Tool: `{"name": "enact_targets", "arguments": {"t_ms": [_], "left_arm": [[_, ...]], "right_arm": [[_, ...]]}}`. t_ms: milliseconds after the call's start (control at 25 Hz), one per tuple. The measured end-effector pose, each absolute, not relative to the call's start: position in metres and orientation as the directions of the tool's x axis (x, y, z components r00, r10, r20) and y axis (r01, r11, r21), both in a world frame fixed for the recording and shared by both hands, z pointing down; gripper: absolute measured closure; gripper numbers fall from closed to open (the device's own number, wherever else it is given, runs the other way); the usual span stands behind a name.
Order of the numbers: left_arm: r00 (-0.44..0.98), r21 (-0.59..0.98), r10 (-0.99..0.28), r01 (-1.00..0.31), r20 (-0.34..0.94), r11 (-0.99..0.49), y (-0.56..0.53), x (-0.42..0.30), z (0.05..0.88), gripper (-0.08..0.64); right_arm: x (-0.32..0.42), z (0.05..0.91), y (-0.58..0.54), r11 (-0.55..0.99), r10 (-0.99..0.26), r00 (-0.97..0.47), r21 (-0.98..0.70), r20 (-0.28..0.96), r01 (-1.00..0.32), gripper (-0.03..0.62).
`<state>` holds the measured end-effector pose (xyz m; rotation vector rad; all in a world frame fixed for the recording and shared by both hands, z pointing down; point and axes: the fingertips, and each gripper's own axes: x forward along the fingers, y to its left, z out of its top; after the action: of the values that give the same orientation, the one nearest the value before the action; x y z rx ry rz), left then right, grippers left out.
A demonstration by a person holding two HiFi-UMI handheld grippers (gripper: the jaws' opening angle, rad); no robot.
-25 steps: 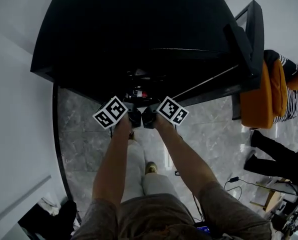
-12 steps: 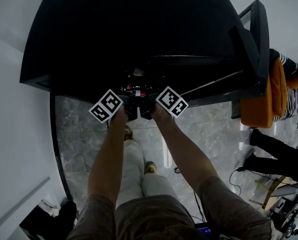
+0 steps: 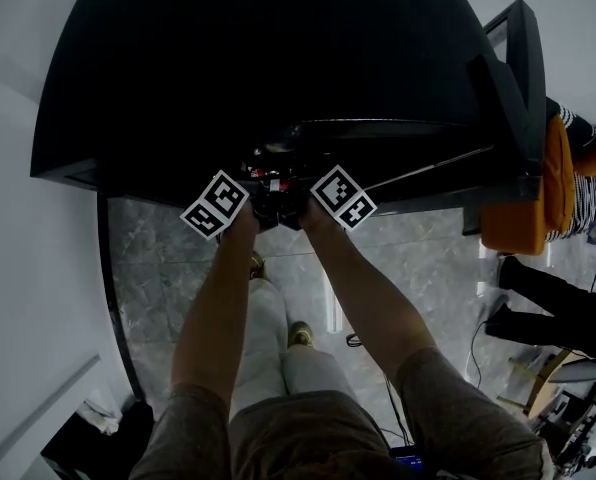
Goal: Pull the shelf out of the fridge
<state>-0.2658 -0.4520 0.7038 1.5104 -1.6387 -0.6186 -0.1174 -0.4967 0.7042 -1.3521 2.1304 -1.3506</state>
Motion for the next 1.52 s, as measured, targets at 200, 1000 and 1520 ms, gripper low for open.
{"name": "enact_targets", "arguments": {"t_ms": [200, 1000, 1520], "left_arm": [[0.036, 0.83, -0.982, -0.541, 0.186, 0.138, -0.451, -0.266, 0.701, 0.468], [0.083, 0.894, -0.975, -0.422, 0.205, 0.152, -0.374, -0.237, 0.702, 0.494], [0.098, 0.933, -0.979, -0.333, 0.179, 0.137, -0.296, -0.206, 0.67, 0.505]], "right_arm": [[-0.117, 0.703, -0.497, 0.128, -0.825, -0.521, -0.824, 0.221, -0.552, 0.477], [-0.087, 0.705, -0.419, 0.085, -0.785, -0.585, -0.902, 0.202, -0.424, 0.515], [-0.056, 0.673, -0.343, 0.057, -0.761, -0.613, -0.918, 0.213, -0.391, 0.522]]}}
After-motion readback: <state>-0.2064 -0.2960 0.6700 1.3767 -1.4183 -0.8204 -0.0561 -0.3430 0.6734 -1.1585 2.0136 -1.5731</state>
